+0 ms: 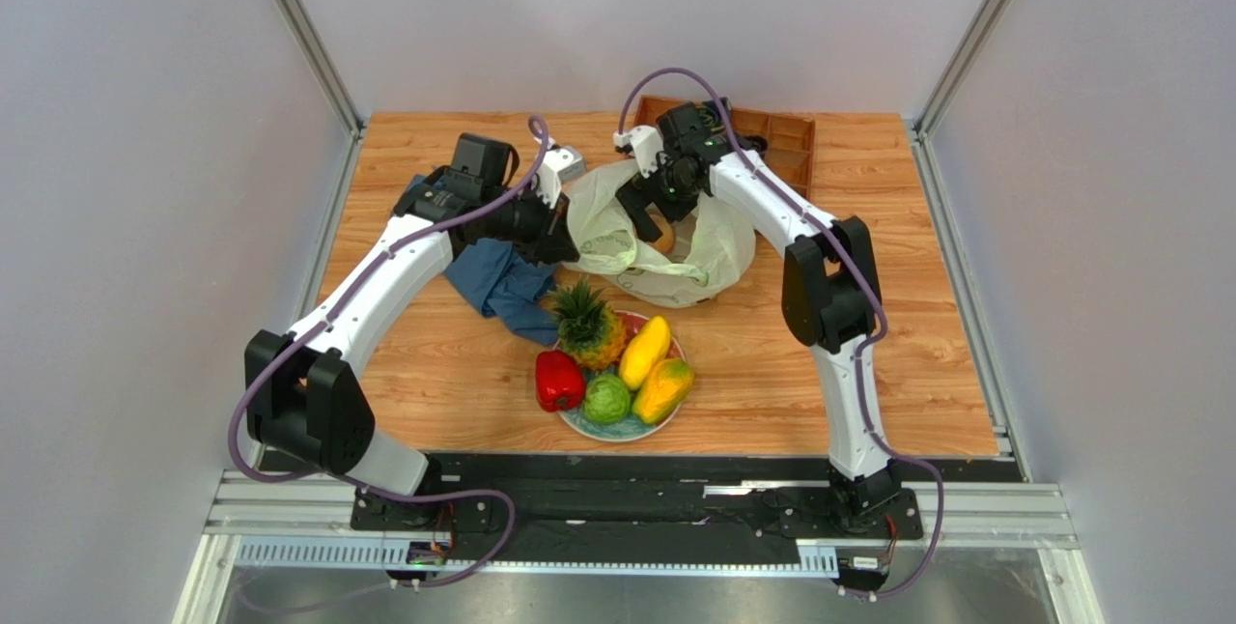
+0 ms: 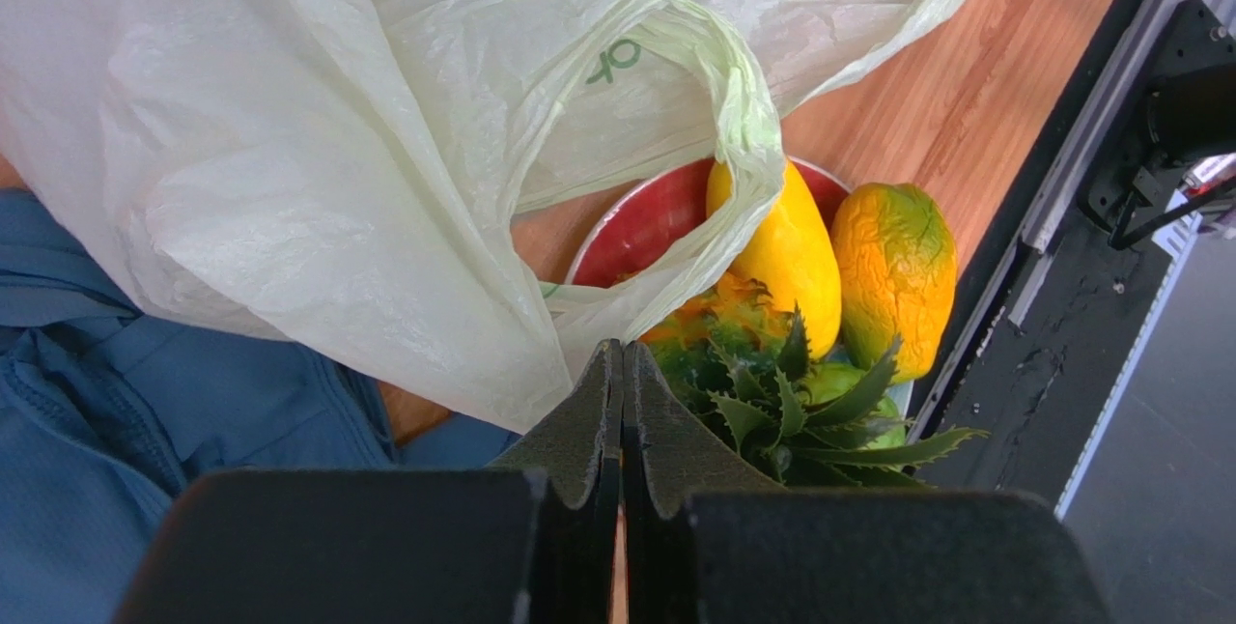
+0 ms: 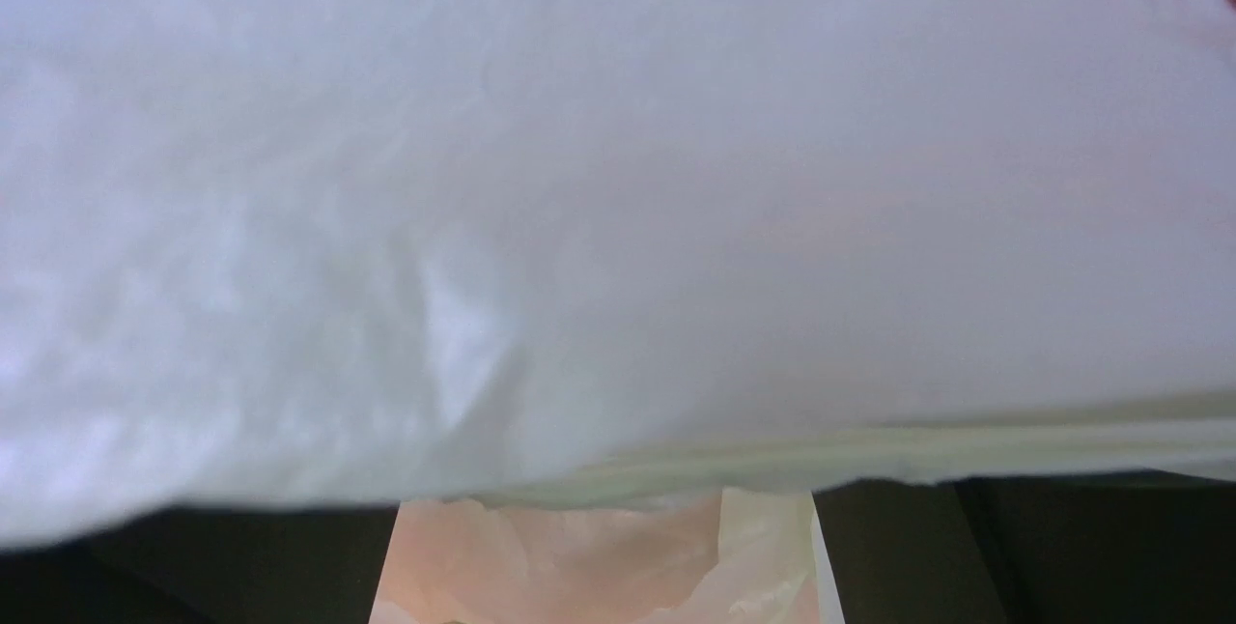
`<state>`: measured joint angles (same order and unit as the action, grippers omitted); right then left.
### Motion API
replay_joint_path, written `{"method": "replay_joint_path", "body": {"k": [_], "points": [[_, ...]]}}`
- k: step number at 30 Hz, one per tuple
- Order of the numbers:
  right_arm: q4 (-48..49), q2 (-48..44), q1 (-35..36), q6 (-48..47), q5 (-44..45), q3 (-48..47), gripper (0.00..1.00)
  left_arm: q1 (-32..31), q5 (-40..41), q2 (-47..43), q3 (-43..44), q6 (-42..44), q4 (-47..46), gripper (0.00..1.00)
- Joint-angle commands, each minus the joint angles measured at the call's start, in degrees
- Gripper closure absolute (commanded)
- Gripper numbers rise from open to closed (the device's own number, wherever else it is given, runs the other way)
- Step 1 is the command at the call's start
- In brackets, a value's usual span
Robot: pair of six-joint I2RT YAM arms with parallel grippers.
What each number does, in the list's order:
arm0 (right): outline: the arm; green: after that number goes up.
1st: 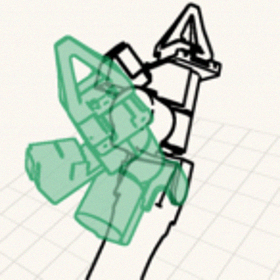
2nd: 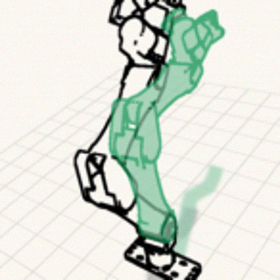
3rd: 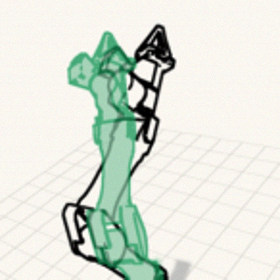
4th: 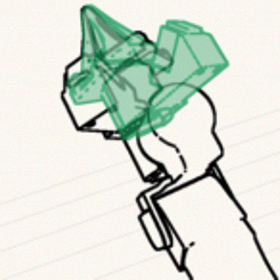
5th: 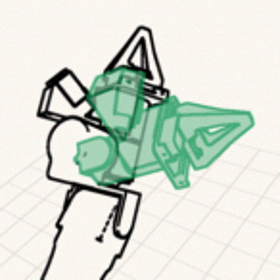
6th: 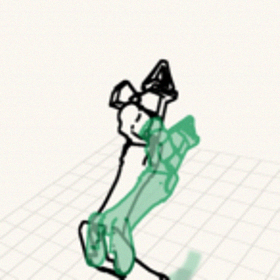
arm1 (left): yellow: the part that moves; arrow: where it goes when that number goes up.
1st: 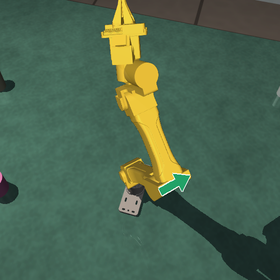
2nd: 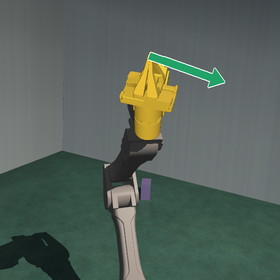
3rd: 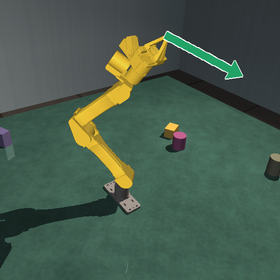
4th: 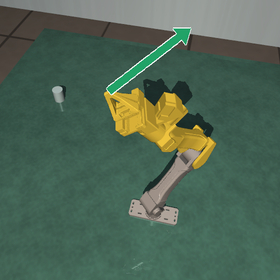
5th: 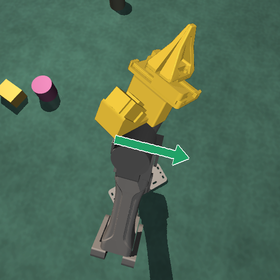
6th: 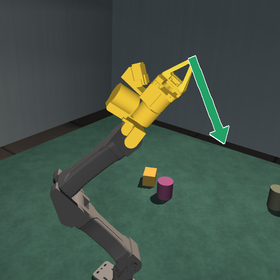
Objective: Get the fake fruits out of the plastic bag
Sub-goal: Take out the fake fruit from the plastic bag.
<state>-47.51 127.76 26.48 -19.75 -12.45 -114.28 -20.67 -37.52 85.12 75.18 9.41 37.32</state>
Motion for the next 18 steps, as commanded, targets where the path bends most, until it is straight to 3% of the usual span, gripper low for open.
{"method": "replay_joint_path", "body": {"k": [1, 6, 16, 18], "points": [[-3.8, 3.8, 0.0, 0.4, -1.9, -5.2, 0.01, -1.0, -1.9, 0.9, 2.3, 1.2, 0.6, 1.0], [-4.8, 4.7, -0.1, -0.1, -3.5, -5.6, 0.07, -1.2, -1.8, 0.9, 2.3, 1.3, 0.6, 1.0], [-3.7, -0.9, -0.4, -2.6, -4.2, -1.9, 0.51, -1.2, -1.6, 1.3, 1.9, 0.9, -0.8, 1.0], [-2.9, -3.9, -0.8, -3.1, -4.0, 0.8, 0.55, -1.2, -1.6, 1.4, 1.9, 0.8, -1.3, 1.0]]}}
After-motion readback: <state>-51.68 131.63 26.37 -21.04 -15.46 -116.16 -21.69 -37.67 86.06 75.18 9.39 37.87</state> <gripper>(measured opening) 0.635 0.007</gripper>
